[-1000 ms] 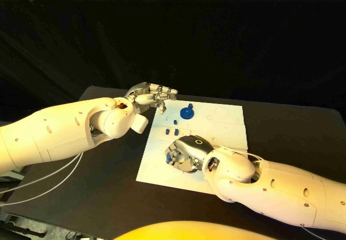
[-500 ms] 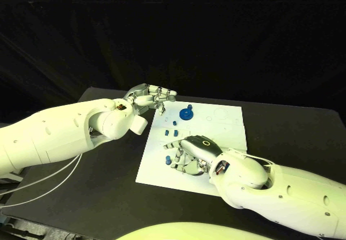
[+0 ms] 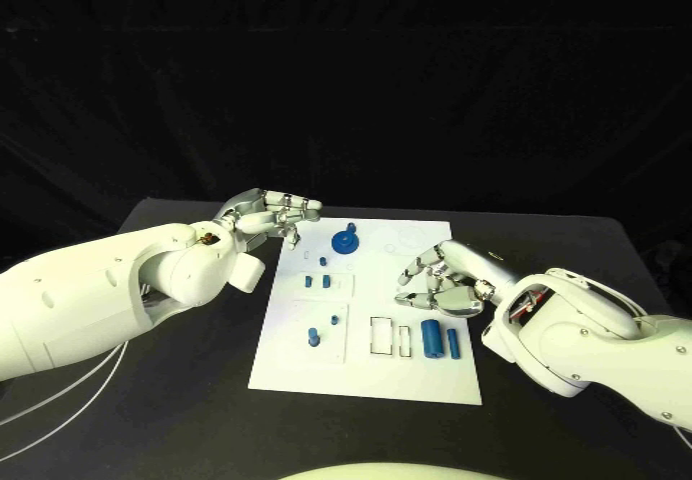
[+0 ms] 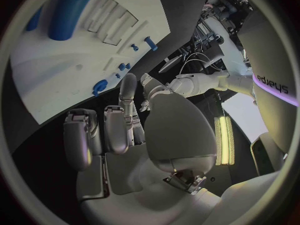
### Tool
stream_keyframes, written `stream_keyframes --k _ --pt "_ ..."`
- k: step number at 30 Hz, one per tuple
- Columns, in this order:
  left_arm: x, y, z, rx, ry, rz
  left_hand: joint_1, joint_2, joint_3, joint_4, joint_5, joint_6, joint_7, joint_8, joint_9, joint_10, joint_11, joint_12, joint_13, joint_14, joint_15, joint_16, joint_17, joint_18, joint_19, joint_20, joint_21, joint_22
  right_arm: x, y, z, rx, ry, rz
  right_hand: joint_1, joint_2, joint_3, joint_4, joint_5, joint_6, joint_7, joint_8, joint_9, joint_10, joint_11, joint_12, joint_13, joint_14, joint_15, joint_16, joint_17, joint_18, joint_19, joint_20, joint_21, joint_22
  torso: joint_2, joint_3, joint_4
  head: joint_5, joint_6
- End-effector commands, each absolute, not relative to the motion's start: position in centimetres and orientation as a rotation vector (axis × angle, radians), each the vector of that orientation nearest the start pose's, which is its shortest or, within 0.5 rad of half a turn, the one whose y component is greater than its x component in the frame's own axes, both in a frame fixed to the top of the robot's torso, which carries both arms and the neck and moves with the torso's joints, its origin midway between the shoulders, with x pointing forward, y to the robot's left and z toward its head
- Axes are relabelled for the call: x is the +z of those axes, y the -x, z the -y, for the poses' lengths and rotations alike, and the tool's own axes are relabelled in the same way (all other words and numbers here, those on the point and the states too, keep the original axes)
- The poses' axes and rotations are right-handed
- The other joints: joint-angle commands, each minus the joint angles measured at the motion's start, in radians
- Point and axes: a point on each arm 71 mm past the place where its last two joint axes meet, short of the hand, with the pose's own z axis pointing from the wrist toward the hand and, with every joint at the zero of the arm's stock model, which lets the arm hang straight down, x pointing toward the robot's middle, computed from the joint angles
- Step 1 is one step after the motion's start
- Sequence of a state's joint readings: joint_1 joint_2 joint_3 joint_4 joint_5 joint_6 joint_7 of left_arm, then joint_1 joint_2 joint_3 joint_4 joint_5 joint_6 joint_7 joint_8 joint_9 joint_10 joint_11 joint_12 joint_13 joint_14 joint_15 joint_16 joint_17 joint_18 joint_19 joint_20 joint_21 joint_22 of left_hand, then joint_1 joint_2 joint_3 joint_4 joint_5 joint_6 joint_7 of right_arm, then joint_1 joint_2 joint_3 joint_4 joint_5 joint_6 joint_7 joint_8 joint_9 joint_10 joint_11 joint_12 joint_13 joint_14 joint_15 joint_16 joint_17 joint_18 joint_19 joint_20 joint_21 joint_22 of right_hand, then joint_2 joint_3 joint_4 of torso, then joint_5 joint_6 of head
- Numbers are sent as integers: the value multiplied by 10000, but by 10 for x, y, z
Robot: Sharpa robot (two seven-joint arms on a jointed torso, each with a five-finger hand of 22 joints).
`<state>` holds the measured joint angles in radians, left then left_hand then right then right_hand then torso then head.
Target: Assemble the parts on the task board
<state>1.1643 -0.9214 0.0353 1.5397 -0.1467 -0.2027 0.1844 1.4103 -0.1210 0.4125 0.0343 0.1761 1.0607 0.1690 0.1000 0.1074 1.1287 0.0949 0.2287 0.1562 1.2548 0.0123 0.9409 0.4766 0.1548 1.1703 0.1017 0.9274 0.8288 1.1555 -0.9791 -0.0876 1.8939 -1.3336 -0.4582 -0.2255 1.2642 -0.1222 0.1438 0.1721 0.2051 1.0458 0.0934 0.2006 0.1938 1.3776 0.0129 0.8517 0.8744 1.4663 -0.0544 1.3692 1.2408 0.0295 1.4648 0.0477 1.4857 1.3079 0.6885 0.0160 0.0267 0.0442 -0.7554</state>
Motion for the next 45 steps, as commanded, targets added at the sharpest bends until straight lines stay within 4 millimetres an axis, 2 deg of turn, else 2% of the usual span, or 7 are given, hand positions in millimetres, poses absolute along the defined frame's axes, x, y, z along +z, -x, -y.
stream_keyframes --k 1,3,5,6,17,27,45 --pt "-177 -484 -235 -14773 10581 -16228 2 107 -16 -70 35 -40 24 45 -12 -71 0 58 3 -54 -3 1 -15 104 55 -19 -53 -4 -186 -392 191 8318 -1838 -17842 -222 51 -600 173 21 196 -113 187 376 237 -40 3261 3162 578 -51 273 336 -120 774 -19 176 2090 -66 -31 -93 -398 58" --pt "-177 -484 -235 -14768 10583 -16242 2 107 -16 -70 35 -40 24 45 -12 -71 0 58 3 -54 -3 1 -15 104 55 -19 -53 -4 -187 -390 201 7683 -1667 -17916 -432 182 -857 393 191 271 -73 298 592 626 -95 4534 4423 644 -79 559 774 -157 836 -43 319 2208 -84 -37 -120 -484 39" --pt "-177 -484 -235 -14764 10584 -16253 2 107 -16 -70 35 -40 24 45 -12 -71 0 58 3 -54 -3 1 -15 104 55 -19 -53 -4 -187 -387 212 6865 -1278 -17928 -791 137 -1250 681 1107 373 -155 447 830 1151 -131 5731 5566 759 -144 1010 1500 -231 958 -77 607 2438 -103 -43 -155 -507 72" --pt "-178 -484 -235 -14761 10584 -16256 2 107 -16 -70 35 -40 24 45 -12 -71 0 58 3 -54 -3 1 -15 104 55 -19 -53 -4 -188 -385 216 6489 -1121 -17918 -890 128 -1447 804 1204 343 -168 479 941 1287 -135 6043 5871 794 -137 1162 1749 -269 1019 -94 753 2552 -118 -37 -178 -518 46" --pt "-180 -484 -235 -14752 10589 -16305 -4 106 -19 -71 33 -40 26 47 -13 -74 2 62 3 -56 -2 1 -18 106 49 -19 -68 -19 -205 -370 227 4463 -394 -18154 -692 183 -2153 1090 1241 169 -157 574 1465 1380 -115 6347 6206 847 -121 1450 2226 -295 1060 -79 851 2628 -146 -14 -174 -664 -43" --pt "-180 -484 -235 -14744 10595 -16332 -4 106 -19 -71 33 -40 26 47 -13 -74 2 62 3 -56 -2 1 -18 106 49 -19 -68 -19 -225 -366 211 4266 -35 -18399 -644 235 -2333 1140 1336 72 -131 552 1594 1367 -91 6342 6218 868 -99 1530 2368 -295 1060 -61 851 2628 -134 -45 -153 -589 -114" --pt "-180 -483 -236 -14753 10596 -16371 -29 110 -30 -65 32 -46 30 52 -19 -82 6 74 2 -61 2 2 -28 108 46 -16 -87 -36 -247 -370 194 4175 224 -18780 -561 367 -2459 1141 1543 15 -116 543 1732 1387 -75 6378 6265 894 -81 1617 2528 -295 1060 -42 851 2628 -137 -28 -157 -532 -182"
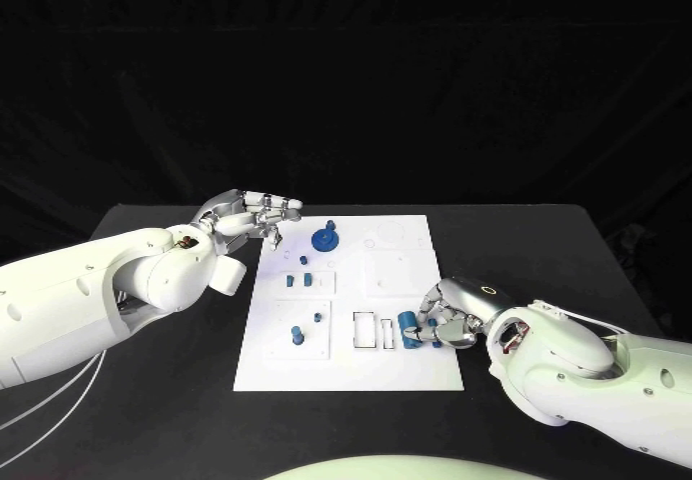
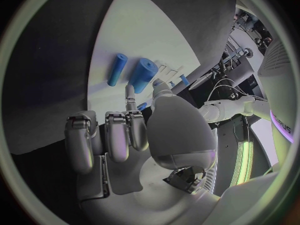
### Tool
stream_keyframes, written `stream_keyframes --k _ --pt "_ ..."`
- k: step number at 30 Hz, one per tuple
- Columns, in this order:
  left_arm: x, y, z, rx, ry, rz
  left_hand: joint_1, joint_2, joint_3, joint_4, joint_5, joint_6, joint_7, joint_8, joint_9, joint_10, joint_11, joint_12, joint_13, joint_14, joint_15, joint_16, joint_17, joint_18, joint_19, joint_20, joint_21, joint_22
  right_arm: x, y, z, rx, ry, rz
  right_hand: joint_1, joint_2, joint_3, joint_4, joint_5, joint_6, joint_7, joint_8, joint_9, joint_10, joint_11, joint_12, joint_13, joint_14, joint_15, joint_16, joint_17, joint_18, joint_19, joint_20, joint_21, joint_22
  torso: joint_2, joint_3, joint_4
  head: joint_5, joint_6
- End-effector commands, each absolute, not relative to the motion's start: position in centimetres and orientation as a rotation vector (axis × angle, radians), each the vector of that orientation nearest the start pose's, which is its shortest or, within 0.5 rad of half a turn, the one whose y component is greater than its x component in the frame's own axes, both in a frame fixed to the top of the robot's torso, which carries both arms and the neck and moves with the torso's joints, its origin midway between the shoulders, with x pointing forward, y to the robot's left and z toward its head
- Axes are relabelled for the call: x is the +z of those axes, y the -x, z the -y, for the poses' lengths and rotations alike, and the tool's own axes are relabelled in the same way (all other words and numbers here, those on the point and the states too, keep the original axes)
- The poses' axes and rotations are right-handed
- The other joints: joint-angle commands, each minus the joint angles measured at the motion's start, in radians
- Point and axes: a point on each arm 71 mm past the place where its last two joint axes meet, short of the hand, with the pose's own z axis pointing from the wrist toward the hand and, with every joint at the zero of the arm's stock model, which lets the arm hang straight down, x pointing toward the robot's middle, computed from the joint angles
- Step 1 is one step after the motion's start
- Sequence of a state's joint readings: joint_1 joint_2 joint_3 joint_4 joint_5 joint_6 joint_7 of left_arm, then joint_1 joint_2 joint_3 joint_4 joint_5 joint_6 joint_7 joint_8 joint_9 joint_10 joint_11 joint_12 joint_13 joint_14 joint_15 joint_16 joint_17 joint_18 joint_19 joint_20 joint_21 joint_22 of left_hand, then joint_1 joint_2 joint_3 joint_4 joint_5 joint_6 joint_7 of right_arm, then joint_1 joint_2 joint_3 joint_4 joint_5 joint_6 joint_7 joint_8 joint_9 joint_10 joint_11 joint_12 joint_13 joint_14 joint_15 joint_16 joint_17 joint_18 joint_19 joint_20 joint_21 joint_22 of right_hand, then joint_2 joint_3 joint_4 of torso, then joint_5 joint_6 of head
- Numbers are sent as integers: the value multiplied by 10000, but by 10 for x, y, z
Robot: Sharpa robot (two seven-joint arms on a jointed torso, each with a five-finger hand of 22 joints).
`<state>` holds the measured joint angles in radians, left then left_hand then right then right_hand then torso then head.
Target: Assemble the parts on the task board
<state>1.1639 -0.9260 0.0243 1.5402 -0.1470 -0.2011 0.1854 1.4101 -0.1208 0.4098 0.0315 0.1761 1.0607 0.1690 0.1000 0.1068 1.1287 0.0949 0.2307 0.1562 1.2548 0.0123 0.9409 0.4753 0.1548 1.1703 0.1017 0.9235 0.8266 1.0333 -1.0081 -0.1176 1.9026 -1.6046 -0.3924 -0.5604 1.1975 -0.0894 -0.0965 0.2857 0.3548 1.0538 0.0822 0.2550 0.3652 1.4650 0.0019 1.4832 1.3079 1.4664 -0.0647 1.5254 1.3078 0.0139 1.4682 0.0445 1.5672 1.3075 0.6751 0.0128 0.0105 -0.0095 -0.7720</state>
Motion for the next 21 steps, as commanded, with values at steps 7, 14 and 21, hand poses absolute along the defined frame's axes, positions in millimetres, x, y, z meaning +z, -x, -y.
stream_keyframes --k 7,14,21 --pt "-181 -483 -236 -14755 10599 -16396 -48 106 -12 -30 31 -53 33 53 -17 -92 11 59 1 -65 5 3 -21 111 39 -14 -69 -34 -254 -370 190 4131 380 -18975 97 79 -81 18 58 -62 -3 3 46 516 37 69 1939 897 25 70 1885 -139 1026 -5 36 2633 3 9 -11 17 -11" --pt "-181 -483 -236 -14751 10605 -16416 -67 102 -21 -25 31 -65 37 51 -22 -103 15 62 -1 -69 9 3 -27 114 29 -11 -92 -57 -264 -370 181 4185 515 -19264 53 119 -197 26 -76 -70 -2 7 128 510 40 61 1941 896 32 76 1894 -139 1026 4 36 2633 -2 8 -8 6 -29" --pt "-181 -483 -236 -14743 10610 -16428 -74 102 -24 -22 31 -71 39 50 -25 -109 16 63 -1 -72 10 3 -29 118 20 -10 -110 -77 -270 -370 178 4129 532 -19396 122 177 -225 -4 -85 -76 -5 8 181 504 39 53 1941 899 33 88 1917 -139 1026 8 36 2633 -1 2 -12 29 -33"
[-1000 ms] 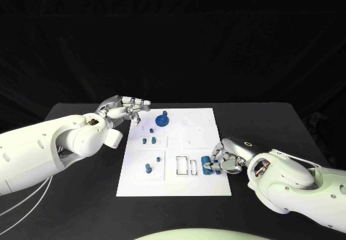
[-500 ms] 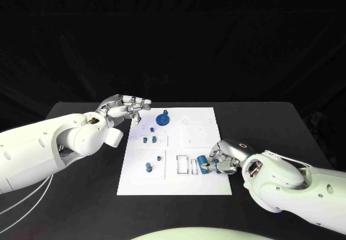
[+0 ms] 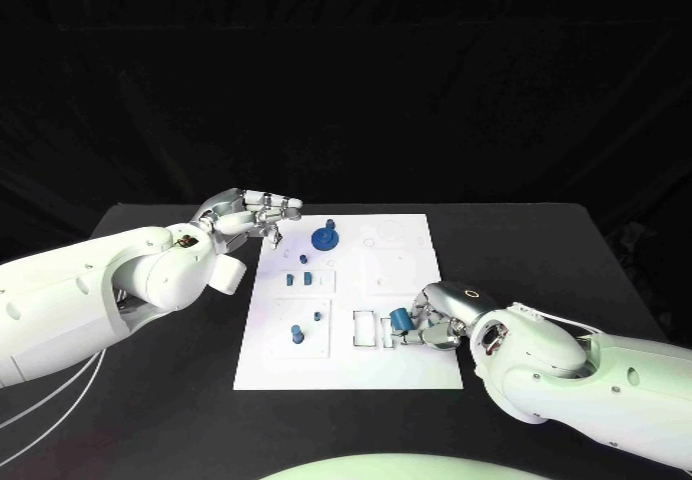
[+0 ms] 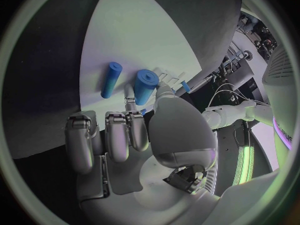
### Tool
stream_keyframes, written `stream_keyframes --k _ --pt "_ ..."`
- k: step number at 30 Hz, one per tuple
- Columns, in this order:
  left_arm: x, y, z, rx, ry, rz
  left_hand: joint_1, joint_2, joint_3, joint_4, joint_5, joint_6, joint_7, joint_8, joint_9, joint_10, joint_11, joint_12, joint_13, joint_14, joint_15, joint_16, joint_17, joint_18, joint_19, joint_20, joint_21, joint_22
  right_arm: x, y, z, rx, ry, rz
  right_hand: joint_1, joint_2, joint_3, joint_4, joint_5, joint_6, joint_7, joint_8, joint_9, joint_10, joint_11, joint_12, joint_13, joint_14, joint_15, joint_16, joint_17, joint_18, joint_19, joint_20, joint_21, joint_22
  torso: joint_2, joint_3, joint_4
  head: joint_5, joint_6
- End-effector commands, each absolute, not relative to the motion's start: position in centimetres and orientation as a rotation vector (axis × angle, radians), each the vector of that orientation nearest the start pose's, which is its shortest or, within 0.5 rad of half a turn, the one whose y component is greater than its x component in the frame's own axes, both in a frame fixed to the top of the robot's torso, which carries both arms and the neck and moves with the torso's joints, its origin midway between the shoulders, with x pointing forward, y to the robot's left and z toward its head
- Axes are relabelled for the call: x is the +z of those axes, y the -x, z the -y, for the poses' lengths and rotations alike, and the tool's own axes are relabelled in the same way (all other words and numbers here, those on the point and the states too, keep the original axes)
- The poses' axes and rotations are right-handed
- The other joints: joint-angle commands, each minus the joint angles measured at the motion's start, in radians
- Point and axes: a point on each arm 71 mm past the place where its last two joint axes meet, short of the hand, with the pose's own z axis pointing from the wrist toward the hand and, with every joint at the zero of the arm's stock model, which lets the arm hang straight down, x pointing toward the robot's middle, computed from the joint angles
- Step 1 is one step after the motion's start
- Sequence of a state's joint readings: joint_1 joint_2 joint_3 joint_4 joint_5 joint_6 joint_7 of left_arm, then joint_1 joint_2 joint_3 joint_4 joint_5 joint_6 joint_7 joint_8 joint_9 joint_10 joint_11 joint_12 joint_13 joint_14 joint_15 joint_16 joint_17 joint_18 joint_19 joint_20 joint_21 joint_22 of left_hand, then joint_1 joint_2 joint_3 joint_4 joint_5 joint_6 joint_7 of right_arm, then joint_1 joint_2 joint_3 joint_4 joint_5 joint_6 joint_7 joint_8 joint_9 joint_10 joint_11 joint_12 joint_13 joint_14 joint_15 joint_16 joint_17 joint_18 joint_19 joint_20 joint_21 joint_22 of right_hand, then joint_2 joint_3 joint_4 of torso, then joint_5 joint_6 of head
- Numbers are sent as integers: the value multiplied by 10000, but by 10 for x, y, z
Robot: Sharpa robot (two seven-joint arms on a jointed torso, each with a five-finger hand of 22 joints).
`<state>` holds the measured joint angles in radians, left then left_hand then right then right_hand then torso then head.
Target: Assemble the parts on the task board
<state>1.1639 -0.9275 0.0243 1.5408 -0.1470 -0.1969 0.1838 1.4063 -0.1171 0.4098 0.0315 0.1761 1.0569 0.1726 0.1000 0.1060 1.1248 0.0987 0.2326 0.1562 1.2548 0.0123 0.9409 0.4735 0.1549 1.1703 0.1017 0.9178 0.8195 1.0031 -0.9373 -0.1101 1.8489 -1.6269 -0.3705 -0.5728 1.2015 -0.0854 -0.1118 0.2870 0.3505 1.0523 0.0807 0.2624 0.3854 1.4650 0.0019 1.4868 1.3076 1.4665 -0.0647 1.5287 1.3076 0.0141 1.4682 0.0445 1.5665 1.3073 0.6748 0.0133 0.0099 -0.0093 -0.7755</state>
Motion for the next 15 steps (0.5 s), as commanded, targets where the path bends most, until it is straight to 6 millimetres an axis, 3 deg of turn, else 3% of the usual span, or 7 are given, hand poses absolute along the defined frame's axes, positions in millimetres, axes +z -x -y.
stream_keyframes --k 1,10,15 --pt "-181 -483 -236 -14742 10611 -16427 -37 65 -24 -23 31 -33 2 50 -17 -70 -22 45 -1 -72 10 3 -11 117 19 -10 -53 -7 -270 -370 179 4114 504 -19372 115 165 -72 -26 -19 -57 7 -62 -2 507 38 20 1948 898 32 54 1918 -141 1026 7 43 2635 3 -3 -6 28 3" --pt "-181 -483 -236 -14745 10612 -16444 -37 65 -24 -23 31 -33 2 50 -17 -70 -22 45 -1 -72 10 3 -11 117 19 -10 -53 -7 -266 -369 183 4414 -554 -19105 773 568 121 -267 234 105 -75 44 240 574 -33 102 2035 906 -18 83 1974 -141 1026 -21 43 2635 -5 5 4 36 18" --pt "-181 -483 -236 -14737 10617 -16445 -37 65 -24 -23 31 -33 2 50 -17 -70 -22 45 -1 -72 10 3 -11 117 19 -10 -53 -7 -254 -367 183 5021 -1587 -18881 929 676 188 -300 641 248 -165 121 379 645 -112 188 2113 919 -82 116 2035 -141 1026 -74 43 2635 -12 -11 -13 38 66"
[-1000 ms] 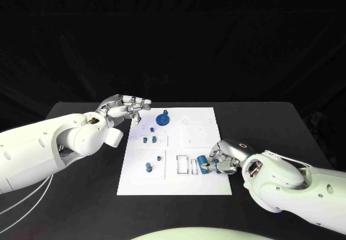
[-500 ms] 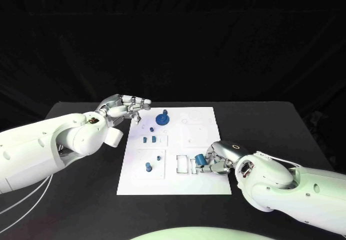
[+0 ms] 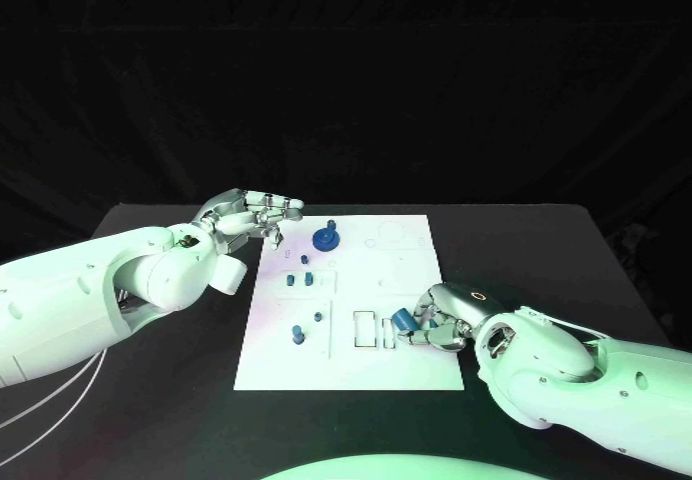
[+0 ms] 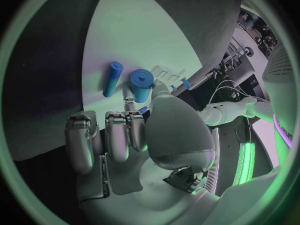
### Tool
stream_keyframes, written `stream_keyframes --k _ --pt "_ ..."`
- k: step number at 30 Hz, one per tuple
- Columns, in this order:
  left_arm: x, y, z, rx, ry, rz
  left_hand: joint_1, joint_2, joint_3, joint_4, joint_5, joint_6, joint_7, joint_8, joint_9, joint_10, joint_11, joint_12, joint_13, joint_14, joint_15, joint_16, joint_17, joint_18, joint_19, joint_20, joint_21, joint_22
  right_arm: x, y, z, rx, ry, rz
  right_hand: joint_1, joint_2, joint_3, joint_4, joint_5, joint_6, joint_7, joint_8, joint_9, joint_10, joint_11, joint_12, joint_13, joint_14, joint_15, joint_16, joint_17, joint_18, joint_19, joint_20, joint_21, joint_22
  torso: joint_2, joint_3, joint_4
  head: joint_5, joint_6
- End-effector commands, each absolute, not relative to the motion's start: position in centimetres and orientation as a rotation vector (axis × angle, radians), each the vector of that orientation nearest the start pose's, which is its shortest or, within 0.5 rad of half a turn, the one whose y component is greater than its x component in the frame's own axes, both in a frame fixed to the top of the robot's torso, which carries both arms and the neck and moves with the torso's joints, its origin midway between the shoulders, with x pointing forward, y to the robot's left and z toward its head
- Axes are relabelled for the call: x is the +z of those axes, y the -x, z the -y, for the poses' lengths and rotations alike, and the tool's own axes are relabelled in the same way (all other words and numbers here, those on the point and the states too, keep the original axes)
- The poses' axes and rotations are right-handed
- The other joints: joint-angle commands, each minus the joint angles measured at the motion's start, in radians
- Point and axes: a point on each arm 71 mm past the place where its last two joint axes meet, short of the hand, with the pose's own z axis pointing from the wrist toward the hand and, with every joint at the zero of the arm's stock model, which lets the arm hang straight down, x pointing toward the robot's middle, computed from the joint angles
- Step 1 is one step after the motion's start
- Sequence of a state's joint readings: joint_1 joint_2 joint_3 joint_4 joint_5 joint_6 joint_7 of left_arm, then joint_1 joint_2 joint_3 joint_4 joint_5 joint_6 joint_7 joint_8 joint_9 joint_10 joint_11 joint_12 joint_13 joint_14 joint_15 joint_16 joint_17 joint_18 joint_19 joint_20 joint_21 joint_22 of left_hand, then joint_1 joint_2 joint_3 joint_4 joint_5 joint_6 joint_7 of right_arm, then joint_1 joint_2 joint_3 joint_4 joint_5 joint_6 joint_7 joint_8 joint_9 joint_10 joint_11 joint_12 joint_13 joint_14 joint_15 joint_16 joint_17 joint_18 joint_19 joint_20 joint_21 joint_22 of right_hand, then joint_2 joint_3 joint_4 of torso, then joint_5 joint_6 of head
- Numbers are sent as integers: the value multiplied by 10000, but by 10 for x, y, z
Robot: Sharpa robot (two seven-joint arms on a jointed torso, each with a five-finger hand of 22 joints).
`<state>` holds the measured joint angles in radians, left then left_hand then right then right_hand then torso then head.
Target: Assemble the parts on the task board
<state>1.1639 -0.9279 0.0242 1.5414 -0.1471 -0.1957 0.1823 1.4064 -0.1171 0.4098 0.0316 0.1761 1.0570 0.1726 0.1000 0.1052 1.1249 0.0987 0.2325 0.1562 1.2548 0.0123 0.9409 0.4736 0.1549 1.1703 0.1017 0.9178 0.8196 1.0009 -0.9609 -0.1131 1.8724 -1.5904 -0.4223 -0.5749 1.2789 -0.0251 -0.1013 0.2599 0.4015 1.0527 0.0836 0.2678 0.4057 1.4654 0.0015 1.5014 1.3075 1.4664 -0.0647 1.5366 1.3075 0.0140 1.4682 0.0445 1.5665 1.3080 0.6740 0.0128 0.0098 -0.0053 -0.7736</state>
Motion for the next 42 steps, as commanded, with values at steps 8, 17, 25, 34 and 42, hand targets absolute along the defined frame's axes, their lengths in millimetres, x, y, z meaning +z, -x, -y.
stream_keyframes --k 8,17,25,34,42 --pt "-181 -483 -234 -14771 10603 -16468 -37 65 -24 -23 31 -34 3 50 -9 -70 -22 45 -2 -72 10 3 -12 118 19 -10 -53 -7 -235 -366 172 5787 -2032 -18760 159 80 79 -16 214 260 -205 73 211 640 -124 33 2110 917 -99 34 2031 -140 1026 -91 43 2628 11 1 10 -40 96" --pt "-181 -483 -234 -14784 10598 -16479 -45 68 -27 -26 34 -49 4 49 -16 -85 -20 52 -3 -81 13 2 -20 120 11 -7 -75 -27 -238 -368 152 6301 -1868 -19369 -103 125 -49 199 -87 225 -180 38 299 636 -105 9 2103 920 -91 41 2047 -140 1026 -100 43 2628 18 7 -1 2 86" --pt "-181 -482 -233 -14804 10590 -16496 -48 65 -29 -30 35 -62 8 45 -22 -94 -18 55 -4 -86 14 3 -24 121 9 -6 -84 -34 -247 -373 141 6242 -1732 -19871 -1395 453 -609 312 -1114 337 -231 113 504 635 -131 -12 2105 918 -104 38 2044 -140 1026 -100 43 2628 20 4 14 -43 39" --pt "-180 -481 -233 -14793 10596 -16493 -48 65 -29 -30 35 -62 8 45 -22 -94 -18 55 -4 -86 14 3 -24 121 9 -6 -84 -34 -252 -377 137 6116 -1738 -19996 -1370 514 -712 268 -1067 380 -270 176 607 634 -167 -23 2105 918 -132 38 2046 -140 1026 -123 43 2628 20 16 -9 -7 57" --pt "-180 -481 -234 -14782 10603 -16501 -51 63 -31 -32 36 -76 12 41 -27 -103 -15 58 -5 -89 16 3 -28 124 2 -5 -100 -51 -254 -379 137 5965 -1718 -20001 -1347 526 -733 265 -1019 389 -278 192 634 621 -175 -47 2089 915 -139 30 2031 -140 1026 -129 43 2628 14 11 -10 3 43"
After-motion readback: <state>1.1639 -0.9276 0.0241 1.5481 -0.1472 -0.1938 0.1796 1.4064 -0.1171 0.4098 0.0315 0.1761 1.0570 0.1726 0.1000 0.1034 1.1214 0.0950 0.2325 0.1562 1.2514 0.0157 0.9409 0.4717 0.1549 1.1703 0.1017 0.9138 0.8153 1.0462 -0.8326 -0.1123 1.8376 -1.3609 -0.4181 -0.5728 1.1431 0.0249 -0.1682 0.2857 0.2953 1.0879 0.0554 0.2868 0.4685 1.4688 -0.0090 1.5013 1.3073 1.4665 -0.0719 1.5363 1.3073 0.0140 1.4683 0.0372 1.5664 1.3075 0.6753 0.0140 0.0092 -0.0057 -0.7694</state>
